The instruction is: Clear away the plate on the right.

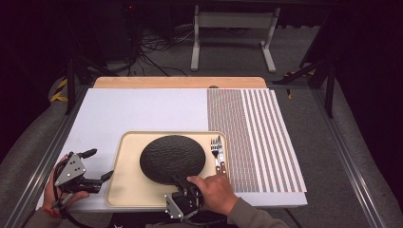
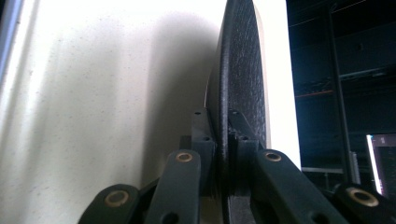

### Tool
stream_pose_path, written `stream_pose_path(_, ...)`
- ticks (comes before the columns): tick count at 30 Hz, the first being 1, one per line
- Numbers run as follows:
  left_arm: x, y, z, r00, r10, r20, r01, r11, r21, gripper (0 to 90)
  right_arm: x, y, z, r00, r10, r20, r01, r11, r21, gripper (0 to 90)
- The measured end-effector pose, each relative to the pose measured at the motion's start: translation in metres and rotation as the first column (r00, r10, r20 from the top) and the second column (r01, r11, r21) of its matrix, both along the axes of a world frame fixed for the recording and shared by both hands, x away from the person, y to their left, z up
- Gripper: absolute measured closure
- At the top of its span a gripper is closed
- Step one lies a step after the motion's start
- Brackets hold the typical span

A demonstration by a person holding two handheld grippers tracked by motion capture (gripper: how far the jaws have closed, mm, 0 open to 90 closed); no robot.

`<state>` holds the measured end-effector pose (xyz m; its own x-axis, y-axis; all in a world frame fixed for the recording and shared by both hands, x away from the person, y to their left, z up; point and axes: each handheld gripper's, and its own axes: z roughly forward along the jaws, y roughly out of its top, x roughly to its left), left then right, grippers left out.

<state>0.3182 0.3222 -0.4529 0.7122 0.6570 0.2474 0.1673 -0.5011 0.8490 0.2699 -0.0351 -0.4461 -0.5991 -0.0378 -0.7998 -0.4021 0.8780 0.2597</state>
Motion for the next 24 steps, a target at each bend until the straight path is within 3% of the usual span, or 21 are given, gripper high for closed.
stream_pose_path(8,-0.0001,-0.0008,-0.0009,1.0000,0.003,-0.009,-0.003,1.0000,-0.004,8.1,0.0045,-0.0049,0.0006,0.9943,0.019,-0.105,-0.015,0.9992,0.038,78.7)
stream_pose_path(19,-0.0005,-0.0006,-0.0007,0.9999,-0.001,-0.010,0.001,1.0000,-0.005,7.8,0.0056,-0.0091,-0.0029,0.9853,0.011,-0.170,-0.005,0.9993,0.037,71.1)
stream_pose_path(20,-0.0005,-0.0006,-0.0007,0.9999,-0.003,-0.010,0.003,1.0000,-0.006,7.8,0.0051,-0.0092,-0.0050,0.9836,-0.002,-0.180,0.013,0.9981,0.060,70.4)
stream_pose_path(24,-0.0002,0.0001,-0.0002,1.0000,-0.006,-0.003,0.006,1.0000,-0.001,7.6,0.0059,-0.0088,-0.0065,0.9781,-0.003,-0.208,0.016,0.9979,0.063,68.5)
